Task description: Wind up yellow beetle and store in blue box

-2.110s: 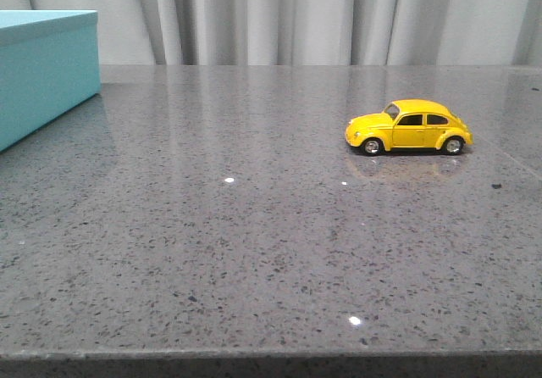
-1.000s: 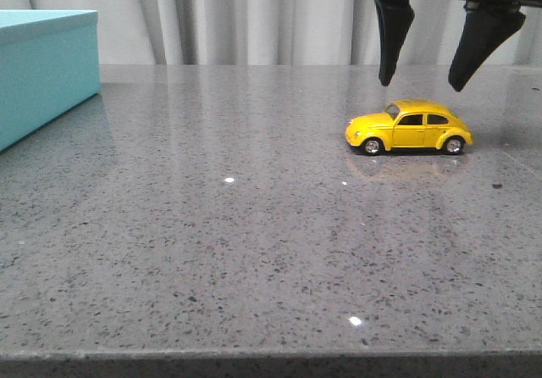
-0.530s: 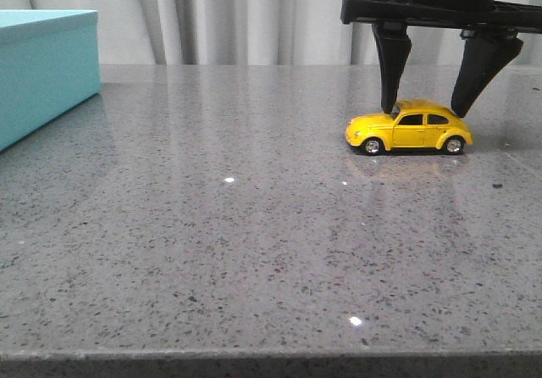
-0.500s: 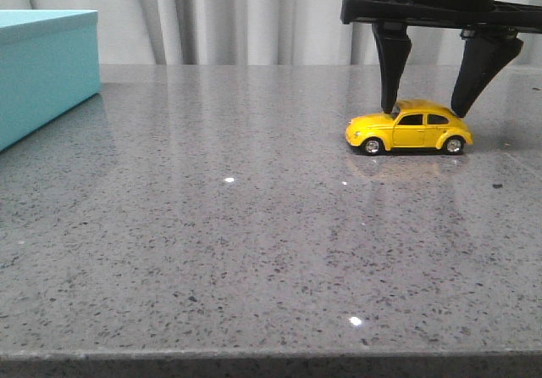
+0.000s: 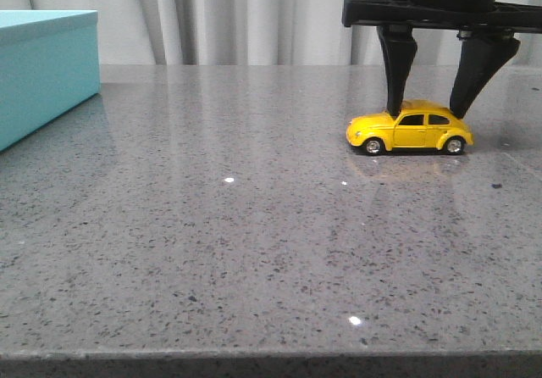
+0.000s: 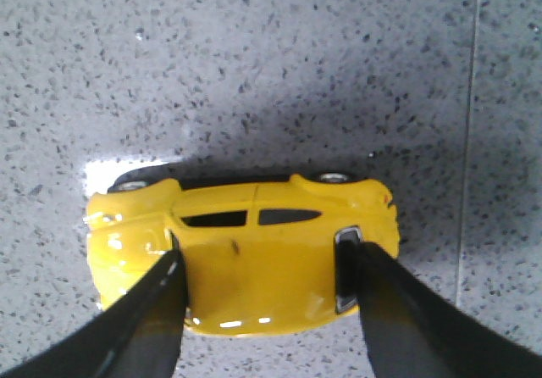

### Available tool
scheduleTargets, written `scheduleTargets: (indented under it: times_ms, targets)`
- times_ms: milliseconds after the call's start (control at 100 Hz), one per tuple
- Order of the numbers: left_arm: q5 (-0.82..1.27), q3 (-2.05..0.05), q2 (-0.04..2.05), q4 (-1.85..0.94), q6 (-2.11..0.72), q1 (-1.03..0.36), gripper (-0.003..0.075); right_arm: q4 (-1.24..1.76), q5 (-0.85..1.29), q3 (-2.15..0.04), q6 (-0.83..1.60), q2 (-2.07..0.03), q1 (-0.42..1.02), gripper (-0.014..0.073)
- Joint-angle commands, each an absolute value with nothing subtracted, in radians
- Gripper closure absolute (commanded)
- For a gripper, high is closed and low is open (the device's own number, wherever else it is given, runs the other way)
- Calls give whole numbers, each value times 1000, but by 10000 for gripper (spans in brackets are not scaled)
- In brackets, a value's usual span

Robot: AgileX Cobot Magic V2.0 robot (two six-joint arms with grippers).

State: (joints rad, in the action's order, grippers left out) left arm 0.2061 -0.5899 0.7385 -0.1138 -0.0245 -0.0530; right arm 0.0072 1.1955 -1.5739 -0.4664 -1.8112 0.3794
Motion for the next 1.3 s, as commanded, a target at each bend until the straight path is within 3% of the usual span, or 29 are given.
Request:
scheduleTargets:
  times_ms: [0, 780, 1290]
  targets:
    - [123, -629, 739, -123, -22, -52, 290, -43, 1218, -1596, -464, -1778, 381, 165]
    - [150, -629, 739, -128, -22, -52, 290, -232, 1328, -1553, -438, -1745, 170, 169]
    - [150, -629, 739, -130, -22, -52, 290, -221, 1258, -1555, -355, -1586, 198, 169]
